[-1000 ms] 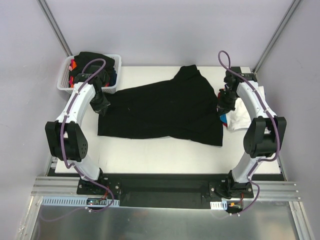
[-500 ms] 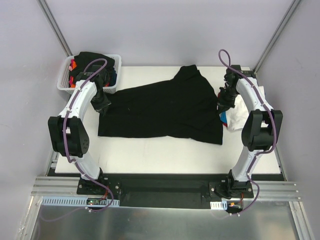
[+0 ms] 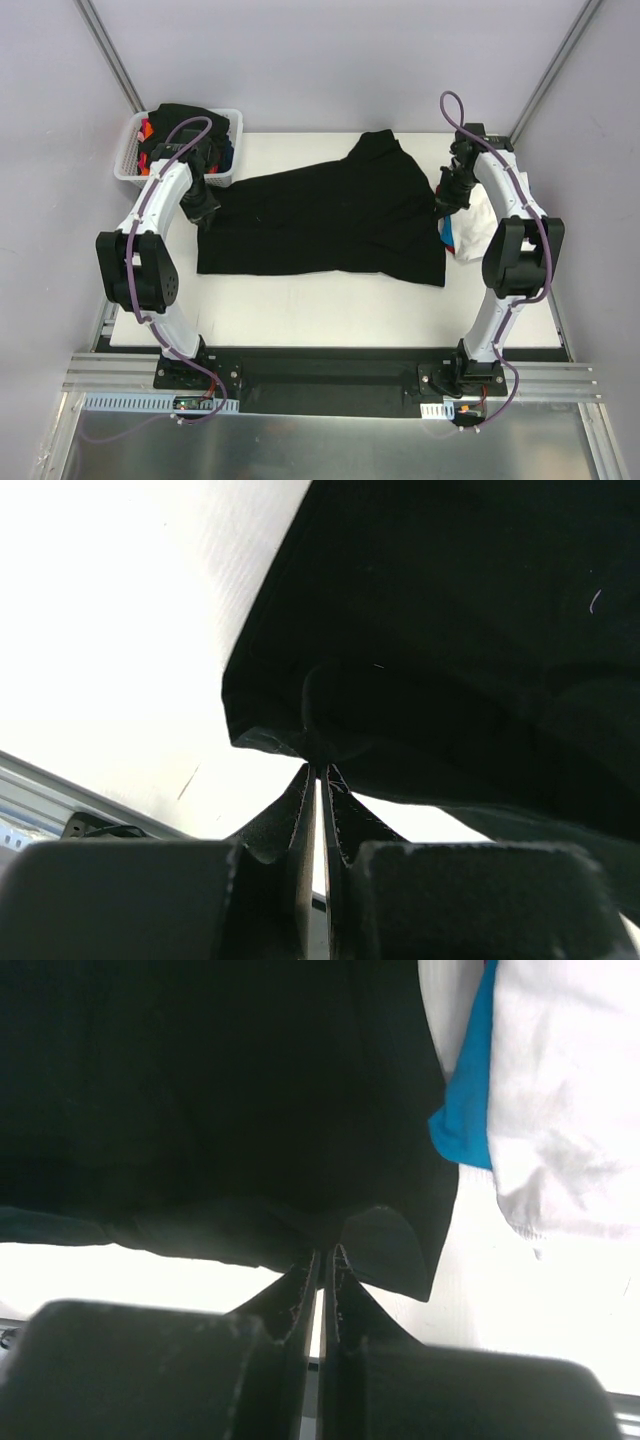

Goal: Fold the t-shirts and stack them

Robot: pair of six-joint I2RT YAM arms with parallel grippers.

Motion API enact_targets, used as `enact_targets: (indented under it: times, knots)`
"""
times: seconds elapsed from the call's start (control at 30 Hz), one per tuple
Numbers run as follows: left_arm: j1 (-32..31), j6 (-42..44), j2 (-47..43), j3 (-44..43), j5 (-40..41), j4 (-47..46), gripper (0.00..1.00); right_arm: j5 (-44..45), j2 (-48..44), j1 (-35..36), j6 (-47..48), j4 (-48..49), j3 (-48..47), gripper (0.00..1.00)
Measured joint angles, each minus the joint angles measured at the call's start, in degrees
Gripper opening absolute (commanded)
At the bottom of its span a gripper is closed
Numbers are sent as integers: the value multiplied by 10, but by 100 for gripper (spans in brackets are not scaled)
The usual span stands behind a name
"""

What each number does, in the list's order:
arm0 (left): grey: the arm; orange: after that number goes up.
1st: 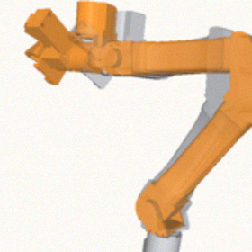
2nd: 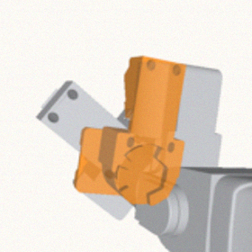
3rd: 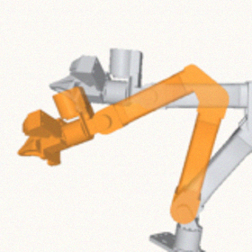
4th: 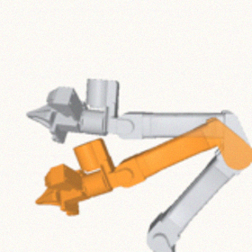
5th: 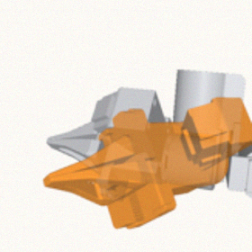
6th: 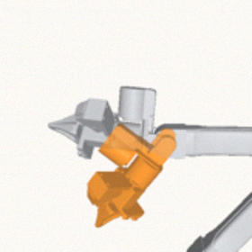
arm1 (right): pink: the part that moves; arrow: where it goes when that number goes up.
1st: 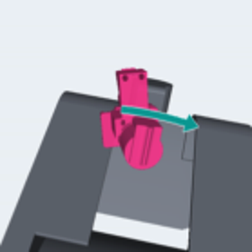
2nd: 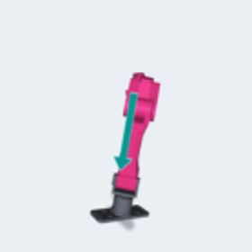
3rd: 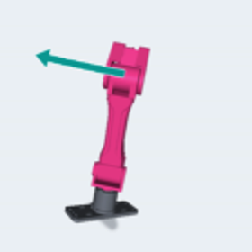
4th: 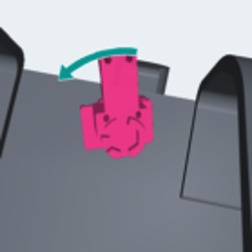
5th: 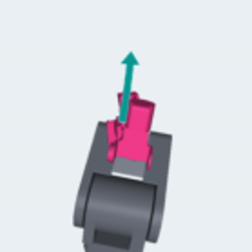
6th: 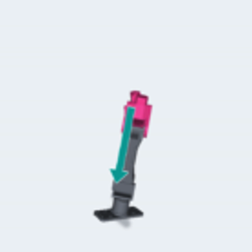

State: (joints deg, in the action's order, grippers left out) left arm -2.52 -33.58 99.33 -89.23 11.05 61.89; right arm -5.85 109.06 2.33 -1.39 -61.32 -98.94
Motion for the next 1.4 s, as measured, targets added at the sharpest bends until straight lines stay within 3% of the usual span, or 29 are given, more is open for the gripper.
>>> enact_targets:
  times: [0.93,1.4]
  knots:
    - [15,2,35,-7,0,-13,2,-21,95,0,0,7,-64,1]
    - [18,15,122,-58,-1,-30,2,-21,165,0,2,11,-127,1]
